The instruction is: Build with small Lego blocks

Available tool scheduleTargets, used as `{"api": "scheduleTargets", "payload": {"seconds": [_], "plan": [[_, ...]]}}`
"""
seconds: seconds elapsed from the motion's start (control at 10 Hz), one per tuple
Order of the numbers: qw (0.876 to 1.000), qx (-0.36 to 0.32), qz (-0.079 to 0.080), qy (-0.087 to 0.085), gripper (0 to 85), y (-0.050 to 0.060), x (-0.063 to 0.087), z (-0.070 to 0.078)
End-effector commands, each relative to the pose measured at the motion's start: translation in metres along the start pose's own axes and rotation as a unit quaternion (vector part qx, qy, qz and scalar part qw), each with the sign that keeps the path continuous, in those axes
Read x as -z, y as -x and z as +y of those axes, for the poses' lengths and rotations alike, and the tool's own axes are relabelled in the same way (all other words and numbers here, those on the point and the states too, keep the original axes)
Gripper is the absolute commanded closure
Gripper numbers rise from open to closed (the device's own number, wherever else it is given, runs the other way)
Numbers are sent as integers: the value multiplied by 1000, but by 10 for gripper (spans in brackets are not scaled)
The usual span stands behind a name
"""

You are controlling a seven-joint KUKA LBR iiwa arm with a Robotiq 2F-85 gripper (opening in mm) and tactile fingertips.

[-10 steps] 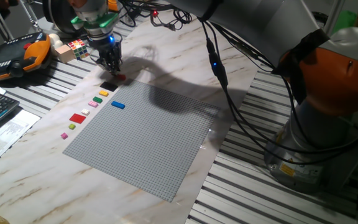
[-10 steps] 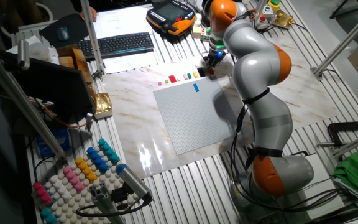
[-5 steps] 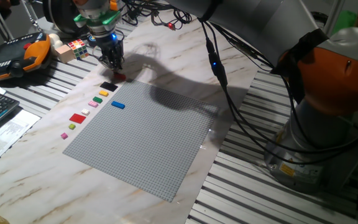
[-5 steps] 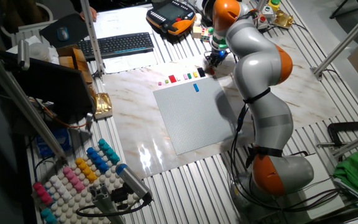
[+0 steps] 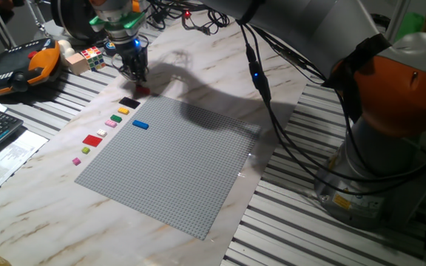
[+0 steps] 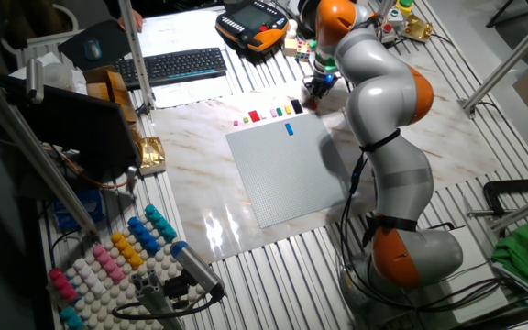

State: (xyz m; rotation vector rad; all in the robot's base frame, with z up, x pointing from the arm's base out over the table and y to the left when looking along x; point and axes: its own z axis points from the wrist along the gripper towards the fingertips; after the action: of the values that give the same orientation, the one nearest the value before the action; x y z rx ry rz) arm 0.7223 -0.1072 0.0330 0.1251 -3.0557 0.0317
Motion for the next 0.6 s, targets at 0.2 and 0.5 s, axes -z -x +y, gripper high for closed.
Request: {"api": "scheduleTargets", "payload": {"seconds": [0.2,0.5], "plan": [[1000,-2,11,-2,600,1,13,4],[1000,-9,16,-3,610,0,18,16]]}}
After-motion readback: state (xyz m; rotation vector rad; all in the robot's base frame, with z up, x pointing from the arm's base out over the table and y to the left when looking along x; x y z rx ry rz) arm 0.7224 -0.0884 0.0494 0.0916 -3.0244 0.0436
